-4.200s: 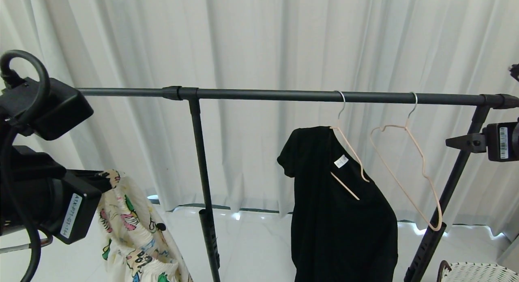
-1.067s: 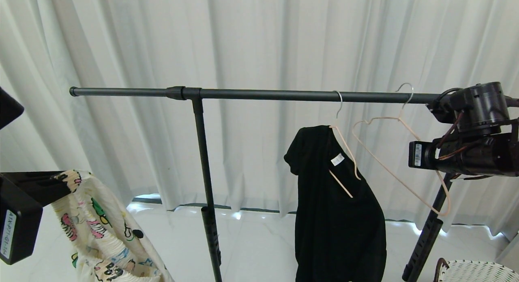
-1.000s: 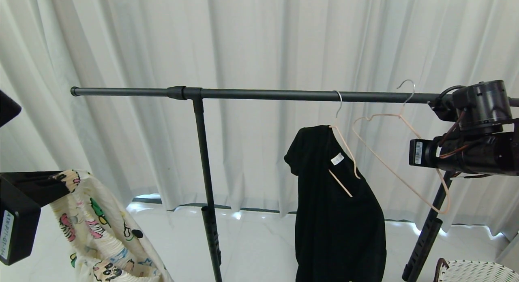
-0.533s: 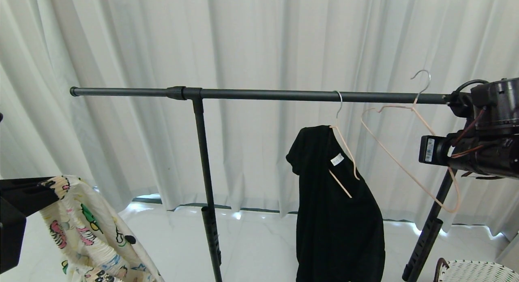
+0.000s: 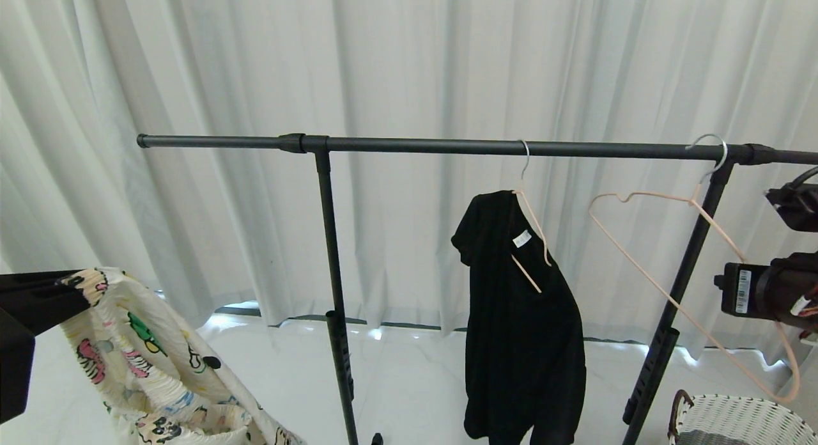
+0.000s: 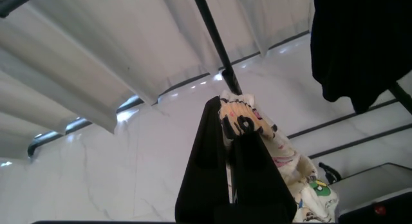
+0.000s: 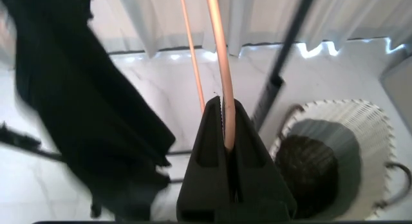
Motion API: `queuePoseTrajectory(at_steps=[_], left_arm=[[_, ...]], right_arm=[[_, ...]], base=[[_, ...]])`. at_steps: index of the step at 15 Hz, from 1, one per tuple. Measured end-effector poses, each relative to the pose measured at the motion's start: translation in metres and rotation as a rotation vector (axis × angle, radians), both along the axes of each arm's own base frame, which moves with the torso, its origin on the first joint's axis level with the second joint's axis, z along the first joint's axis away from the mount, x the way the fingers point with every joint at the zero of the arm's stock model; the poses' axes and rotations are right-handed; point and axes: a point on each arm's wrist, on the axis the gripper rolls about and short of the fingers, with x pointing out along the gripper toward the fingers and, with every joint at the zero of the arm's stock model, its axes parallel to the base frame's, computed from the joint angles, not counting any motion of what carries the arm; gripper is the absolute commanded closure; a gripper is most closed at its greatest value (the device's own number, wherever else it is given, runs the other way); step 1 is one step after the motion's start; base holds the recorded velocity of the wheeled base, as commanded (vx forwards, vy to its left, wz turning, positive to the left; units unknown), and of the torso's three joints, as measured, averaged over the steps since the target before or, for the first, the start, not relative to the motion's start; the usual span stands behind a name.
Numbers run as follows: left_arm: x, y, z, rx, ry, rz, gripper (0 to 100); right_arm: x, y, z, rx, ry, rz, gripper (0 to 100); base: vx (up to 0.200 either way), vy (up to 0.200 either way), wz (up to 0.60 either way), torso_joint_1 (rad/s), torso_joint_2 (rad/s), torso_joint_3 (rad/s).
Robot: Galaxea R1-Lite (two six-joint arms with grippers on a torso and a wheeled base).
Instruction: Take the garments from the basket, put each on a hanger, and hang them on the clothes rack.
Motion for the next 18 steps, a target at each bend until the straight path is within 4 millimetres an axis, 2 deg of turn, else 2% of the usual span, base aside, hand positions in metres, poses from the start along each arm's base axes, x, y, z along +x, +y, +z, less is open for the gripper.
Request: queuePoseTrajectory(at_steps=[3, 6, 10, 14, 18], left_arm=[[0.001, -0.001, -0.002, 0.006, 0.008, -0.002, 100], [0.001, -0.001, -0.004, 0.01, 0.013, -0.002, 100], [0.001, -0.004, -0.007, 0.021, 0.026, -0.029, 100], [0.005, -0.01, -0.019, 0.053, 0.065, -0.047, 100], [0.028, -0.026, -0.026, 0.071, 0.049, 0.038, 100]], right_arm=[[-0.02, -0.007, -0.001, -0.013, -0.017, 0.016, 100], [-0.031, -0.01, 0.0, -0.01, -0.035, 0.024, 100], [-0.041, -0.005, 0.003, 0.001, -0.055, 0.081, 100], [-0.056, 0.005, 0.001, 0.066, -0.052, 0.295, 100], [-0.064, 0.016, -0.01, 0.129, -0.11, 0.526, 100]], base=[[-0.2, 0.0, 0.0, 0.007, 0.0, 0.004], [-0.2, 0.0, 0.0, 0.001, 0.01, 0.005], [0.0, 0.0, 0.0, 0.0, 0.0, 0.0], [0.0, 0.0, 0.0, 0.0, 0.0, 0.0], [0.0, 0.0, 0.0, 0.0, 0.0, 0.0]])
